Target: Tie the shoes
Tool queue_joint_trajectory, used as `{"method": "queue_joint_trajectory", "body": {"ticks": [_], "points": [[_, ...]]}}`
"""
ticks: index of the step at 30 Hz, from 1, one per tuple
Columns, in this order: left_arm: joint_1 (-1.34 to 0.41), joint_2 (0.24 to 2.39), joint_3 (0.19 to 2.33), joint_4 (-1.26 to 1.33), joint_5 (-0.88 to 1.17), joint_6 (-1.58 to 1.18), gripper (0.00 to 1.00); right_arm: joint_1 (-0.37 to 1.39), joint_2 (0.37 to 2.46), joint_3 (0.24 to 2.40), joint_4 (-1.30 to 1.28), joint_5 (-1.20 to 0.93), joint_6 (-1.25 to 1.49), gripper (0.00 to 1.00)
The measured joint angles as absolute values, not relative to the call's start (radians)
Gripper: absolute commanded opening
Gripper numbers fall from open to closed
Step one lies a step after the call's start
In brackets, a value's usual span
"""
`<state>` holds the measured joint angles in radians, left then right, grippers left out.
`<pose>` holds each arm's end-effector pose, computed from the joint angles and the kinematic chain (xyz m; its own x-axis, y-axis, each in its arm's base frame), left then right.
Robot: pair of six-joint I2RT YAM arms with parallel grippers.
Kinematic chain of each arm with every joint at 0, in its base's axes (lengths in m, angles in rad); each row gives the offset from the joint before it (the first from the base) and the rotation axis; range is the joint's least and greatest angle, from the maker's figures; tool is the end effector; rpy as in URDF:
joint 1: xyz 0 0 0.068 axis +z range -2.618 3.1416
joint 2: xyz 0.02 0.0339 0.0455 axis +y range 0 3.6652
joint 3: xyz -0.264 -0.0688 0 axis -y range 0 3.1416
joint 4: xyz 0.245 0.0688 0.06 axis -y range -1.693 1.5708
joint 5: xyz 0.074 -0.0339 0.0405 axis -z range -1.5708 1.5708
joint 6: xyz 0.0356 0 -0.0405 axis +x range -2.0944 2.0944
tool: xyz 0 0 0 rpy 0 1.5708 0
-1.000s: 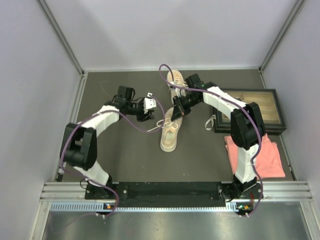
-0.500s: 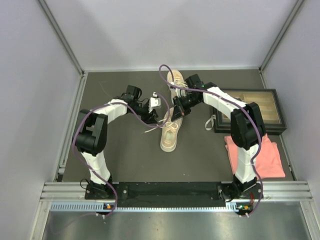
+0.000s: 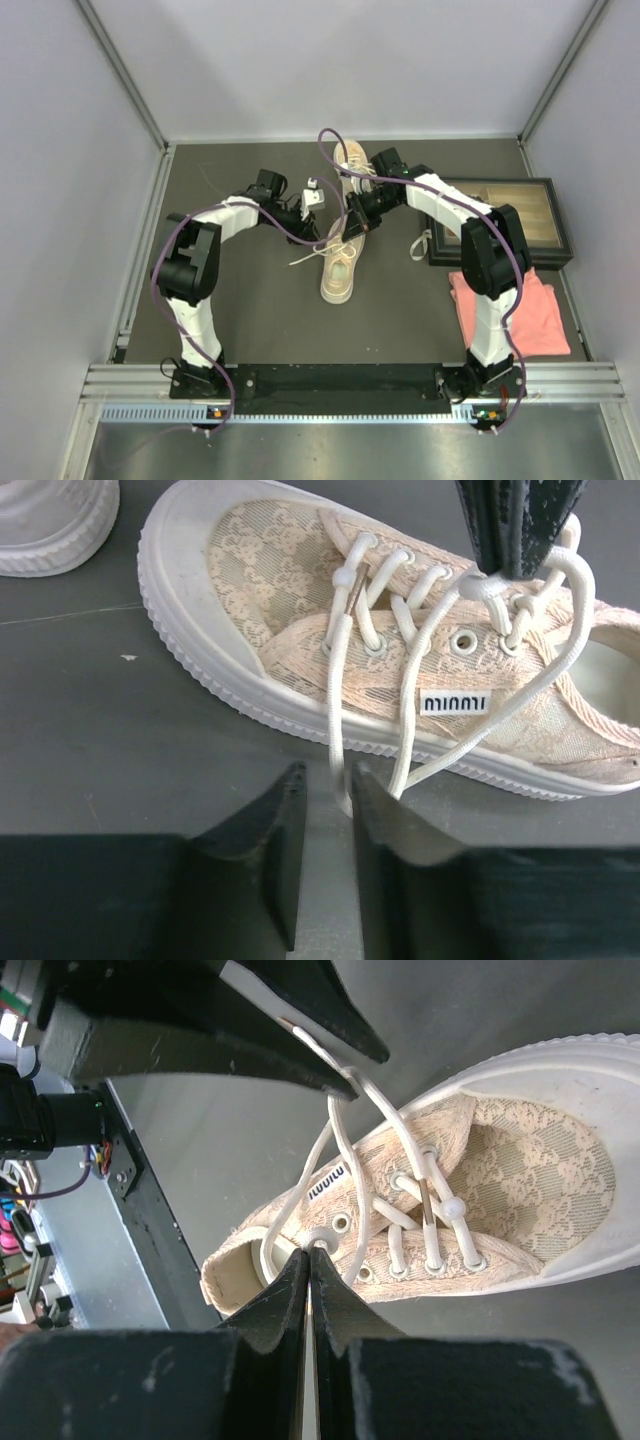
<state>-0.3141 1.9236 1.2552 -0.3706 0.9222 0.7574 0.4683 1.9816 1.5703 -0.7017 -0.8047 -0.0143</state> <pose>0.3613 -0.1472 0.1742 -0.2034 0.5024 -0.8404 0.9781 0.1438 -0.1507 0.3611 0.2114 0.2241 -0.7918 -0.4116 -0.4512 -0.6085 0.4691 0.6400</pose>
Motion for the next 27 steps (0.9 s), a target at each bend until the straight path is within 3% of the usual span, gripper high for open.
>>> {"method": "queue_joint_trajectory", "body": {"ticks": [3, 7, 10, 16, 21, 23, 24, 27], "points": [[-0.314, 1.929, 1.276, -0.386, 0.919, 0.757, 0.31, 0.468, 1.982, 1.57, -0.702, -0.802, -0.015, 0.0], [-0.312, 1.929, 1.277, -0.392, 0.919, 0.761, 0.34, 0.468, 1.982, 1.57, -0.702, -0.802, -0.015, 0.0], [-0.312, 1.927, 1.27, -0.392, 0.918, 0.776, 0.43, 0.468, 1.982, 1.57, -0.702, -0.802, -0.015, 0.0], [-0.316, 1.927, 1.27, -0.398, 0.886, 0.792, 0.43, 0.468, 1.982, 1.57, -0.702, -0.802, -0.015, 0.0], [-0.331, 1.934, 1.299, -0.443, 0.854, 0.802, 0.28, 0.468, 1.982, 1.57, -0.701, -0.802, -0.015, 0.0], [-0.335, 1.941, 1.315, -0.464, 0.849, 0.813, 0.2, 0.468, 1.982, 1.57, -0.701, -0.801, -0.015, 0.0], [-0.336, 1.943, 1.32, -0.479, 0.848, 0.819, 0.1, 0.468, 1.982, 1.57, -0.701, -0.801, -0.015, 0.0], [-0.337, 1.943, 1.328, -0.522, 0.86, 0.836, 0.0, 0.468, 1.982, 1.57, -0.7, -0.798, -0.016, 0.0]]}}
